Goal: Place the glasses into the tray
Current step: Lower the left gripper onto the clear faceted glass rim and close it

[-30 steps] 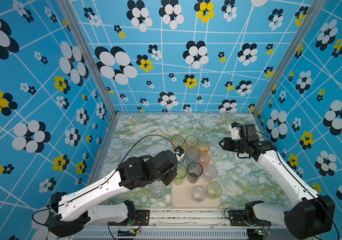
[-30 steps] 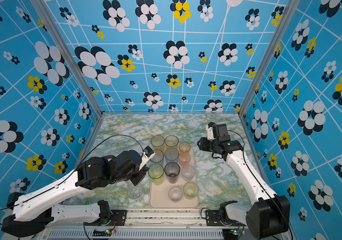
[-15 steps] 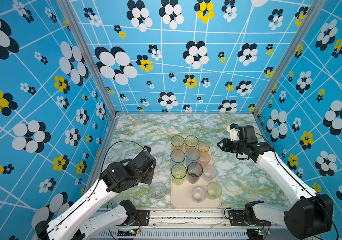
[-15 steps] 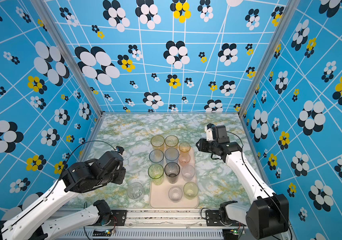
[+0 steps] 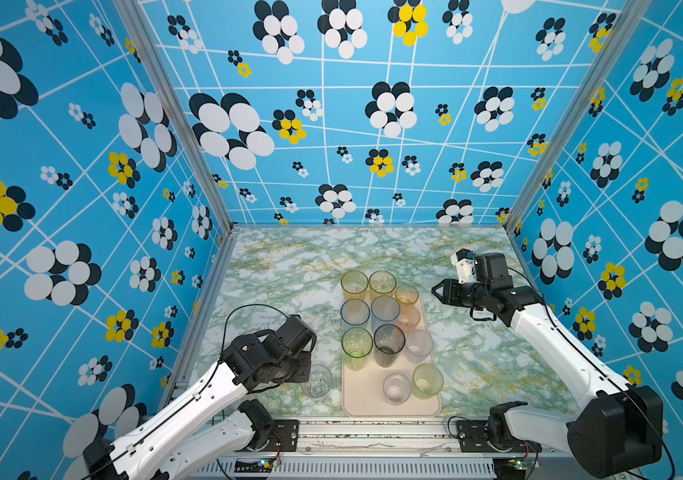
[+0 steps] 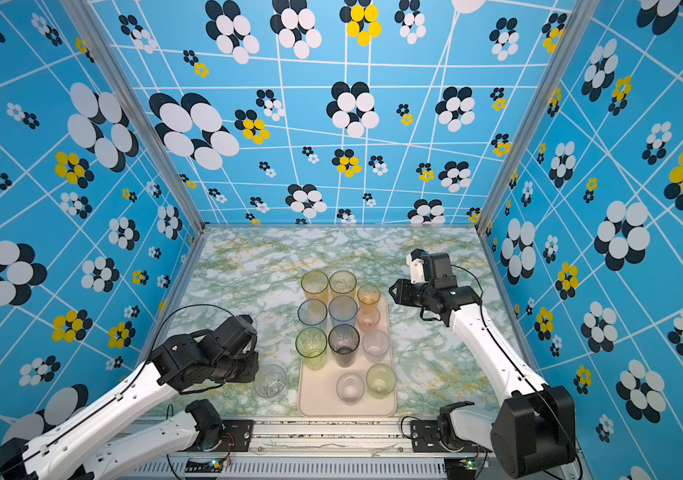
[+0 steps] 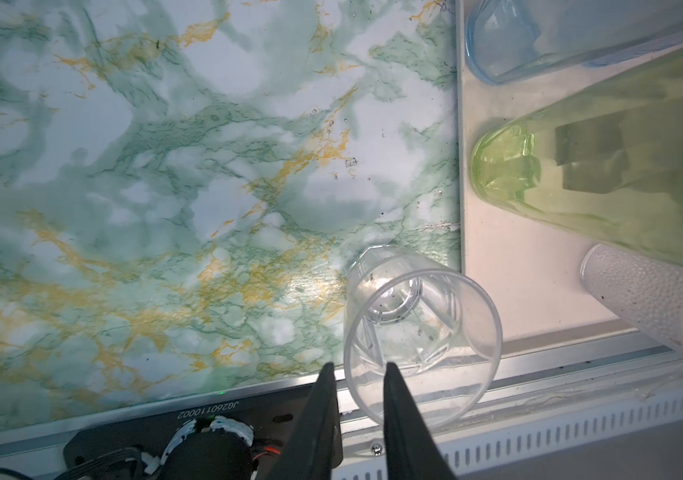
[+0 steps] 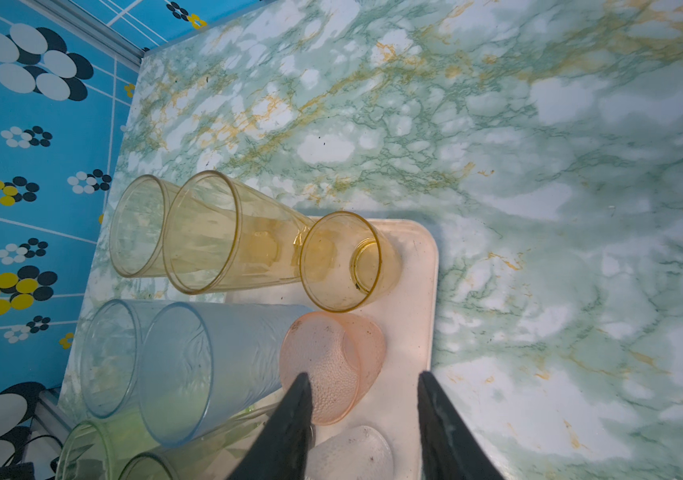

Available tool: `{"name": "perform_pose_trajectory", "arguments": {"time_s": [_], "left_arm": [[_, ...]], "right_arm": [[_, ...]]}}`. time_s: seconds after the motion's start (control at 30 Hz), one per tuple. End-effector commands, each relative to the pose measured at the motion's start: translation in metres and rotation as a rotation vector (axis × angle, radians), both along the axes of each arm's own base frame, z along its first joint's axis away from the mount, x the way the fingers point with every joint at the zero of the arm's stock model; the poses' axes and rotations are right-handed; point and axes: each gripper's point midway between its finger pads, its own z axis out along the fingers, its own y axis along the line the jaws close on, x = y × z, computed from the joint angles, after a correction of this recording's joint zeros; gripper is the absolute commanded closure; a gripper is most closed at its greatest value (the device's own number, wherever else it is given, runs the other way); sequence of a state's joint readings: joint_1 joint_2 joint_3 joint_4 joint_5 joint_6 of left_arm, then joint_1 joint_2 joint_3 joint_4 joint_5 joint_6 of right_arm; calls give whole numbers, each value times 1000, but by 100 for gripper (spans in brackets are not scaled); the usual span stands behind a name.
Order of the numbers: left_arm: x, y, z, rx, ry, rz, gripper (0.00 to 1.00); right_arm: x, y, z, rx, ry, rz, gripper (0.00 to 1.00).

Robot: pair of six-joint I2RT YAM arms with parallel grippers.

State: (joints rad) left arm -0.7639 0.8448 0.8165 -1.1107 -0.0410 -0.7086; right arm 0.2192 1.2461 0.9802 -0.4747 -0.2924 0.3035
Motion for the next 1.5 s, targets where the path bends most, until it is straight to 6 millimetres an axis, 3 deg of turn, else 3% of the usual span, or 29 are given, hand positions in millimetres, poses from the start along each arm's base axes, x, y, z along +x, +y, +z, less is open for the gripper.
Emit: {"name": "perform_pose_trajectory", "arguments": {"time_s": [0.0, 0.57, 1.0, 1.47], "left_arm": [[-2, -3, -9, -35, 27, 36, 77], [-4, 12, -25, 55, 49, 77, 77], [-10, 6, -44, 20, 92, 99, 78], [-10, 7, -44, 30, 90, 94, 85]], "right_arm": [[2, 3, -4, 7, -2, 22, 56], [2, 5, -7, 10, 3, 38, 56], [5, 8, -9, 15, 9, 49, 56], [5, 9, -13, 23, 20, 50, 56]]}}
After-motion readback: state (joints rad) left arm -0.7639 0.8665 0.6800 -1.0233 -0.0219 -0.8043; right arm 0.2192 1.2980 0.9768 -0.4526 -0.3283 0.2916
